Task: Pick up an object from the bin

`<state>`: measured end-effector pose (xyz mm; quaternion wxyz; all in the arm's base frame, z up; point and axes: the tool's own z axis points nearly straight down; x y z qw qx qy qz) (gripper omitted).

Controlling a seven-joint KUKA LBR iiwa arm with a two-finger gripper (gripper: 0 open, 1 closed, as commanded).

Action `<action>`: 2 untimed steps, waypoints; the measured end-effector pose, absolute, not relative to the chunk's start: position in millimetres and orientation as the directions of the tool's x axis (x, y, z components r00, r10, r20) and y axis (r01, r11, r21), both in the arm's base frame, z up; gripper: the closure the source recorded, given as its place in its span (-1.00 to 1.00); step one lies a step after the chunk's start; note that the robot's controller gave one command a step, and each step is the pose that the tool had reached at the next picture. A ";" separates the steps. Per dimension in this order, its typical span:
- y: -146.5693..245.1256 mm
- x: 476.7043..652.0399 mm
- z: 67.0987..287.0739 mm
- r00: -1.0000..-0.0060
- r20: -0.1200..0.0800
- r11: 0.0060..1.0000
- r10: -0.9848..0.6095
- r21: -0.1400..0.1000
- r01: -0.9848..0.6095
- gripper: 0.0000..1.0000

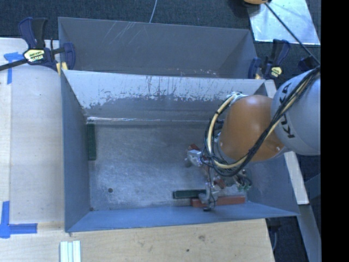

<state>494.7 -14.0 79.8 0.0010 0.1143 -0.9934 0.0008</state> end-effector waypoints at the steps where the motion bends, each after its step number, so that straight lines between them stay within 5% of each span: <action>1: 9.6 503.3 90.2 -0.882 -0.003 0.882 -0.471 -0.001 -0.471 -1.00; 2: 17.5 503.7 90.4 -0.868 -0.007 0.868 -0.496 -0.003 -0.496 -1.00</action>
Offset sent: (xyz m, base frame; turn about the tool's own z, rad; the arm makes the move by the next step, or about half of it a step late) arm -0.0096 0.0495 -0.0098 -0.2893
